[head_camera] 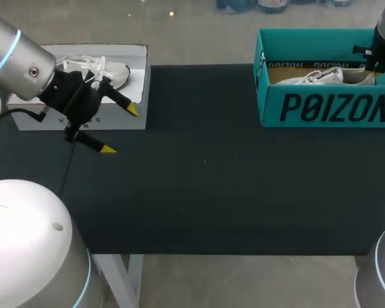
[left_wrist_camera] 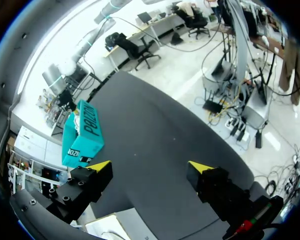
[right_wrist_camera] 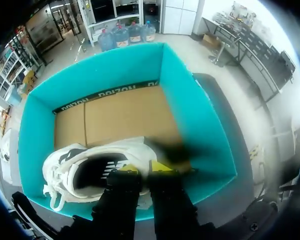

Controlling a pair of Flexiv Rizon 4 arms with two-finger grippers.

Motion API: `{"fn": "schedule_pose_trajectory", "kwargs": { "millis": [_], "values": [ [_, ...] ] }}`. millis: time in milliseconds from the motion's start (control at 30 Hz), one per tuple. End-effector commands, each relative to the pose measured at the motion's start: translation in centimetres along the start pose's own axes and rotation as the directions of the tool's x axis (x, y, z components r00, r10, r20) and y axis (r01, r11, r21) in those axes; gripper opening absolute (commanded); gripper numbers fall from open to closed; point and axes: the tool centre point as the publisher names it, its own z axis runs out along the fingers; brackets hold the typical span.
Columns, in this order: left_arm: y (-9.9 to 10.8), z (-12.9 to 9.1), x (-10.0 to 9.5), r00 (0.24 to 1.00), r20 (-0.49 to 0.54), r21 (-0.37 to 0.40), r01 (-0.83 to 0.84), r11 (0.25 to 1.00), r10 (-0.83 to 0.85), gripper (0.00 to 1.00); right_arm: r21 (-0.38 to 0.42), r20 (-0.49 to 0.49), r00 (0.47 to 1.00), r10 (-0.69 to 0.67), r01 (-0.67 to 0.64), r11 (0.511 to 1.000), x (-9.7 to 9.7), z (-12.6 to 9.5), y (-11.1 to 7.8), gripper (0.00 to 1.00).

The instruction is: Take the shoe out of the shoebox, open the shoe tongue, remove and reinsert the insole, then place the shoe into the shoebox

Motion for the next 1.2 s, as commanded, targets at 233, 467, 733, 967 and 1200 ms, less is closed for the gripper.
{"fn": "schedule_pose_trajectory", "kwargs": {
  "millis": [233, 467, 733, 967, 1200],
  "values": [
    [-0.1, 0.0, 0.0, 1.0, -0.003, -0.004, 0.0, 1.0, 0.0, 1.0, 0.045, -0.005, 0.999, 0.038, -0.037, 0.998, -0.7, 2.9, -0.4, 0.0],
    [-0.1, 0.0, 0.0, 1.0, -0.003, -0.004, 0.0, 1.0, 0.0, 1.0, 0.078, 0.0, 0.998, 0.061, -0.061, 0.995, -0.9, 4.7, -1.0, 0.0],
    [-0.1, 0.0, 0.0, 1.0, -0.003, -0.004, 0.0, 1.0, 0.0, 1.0, 0.082, 0.009, 0.997, 0.071, -0.071, 0.994, -0.9, 4.8, -1.2, 0.0],
    [-0.1, 0.0, 0.0, 1.0, -0.003, -0.004, 0.0, 1.0, 0.0, 1.0, 0.064, 0.009, 0.995, 0.096, -0.096, 0.993, -0.6, 2.4, -0.8, 1.0],
    [-0.1, 0.0, 0.0, 1.0, -0.003, -0.004, 0.0, 1.0, 0.0, 1.0, 0.03, 0.001, 0.997, 0.081, -0.081, 0.996, 0.3, -1.8, -0.3, 1.0]
  ]
}}
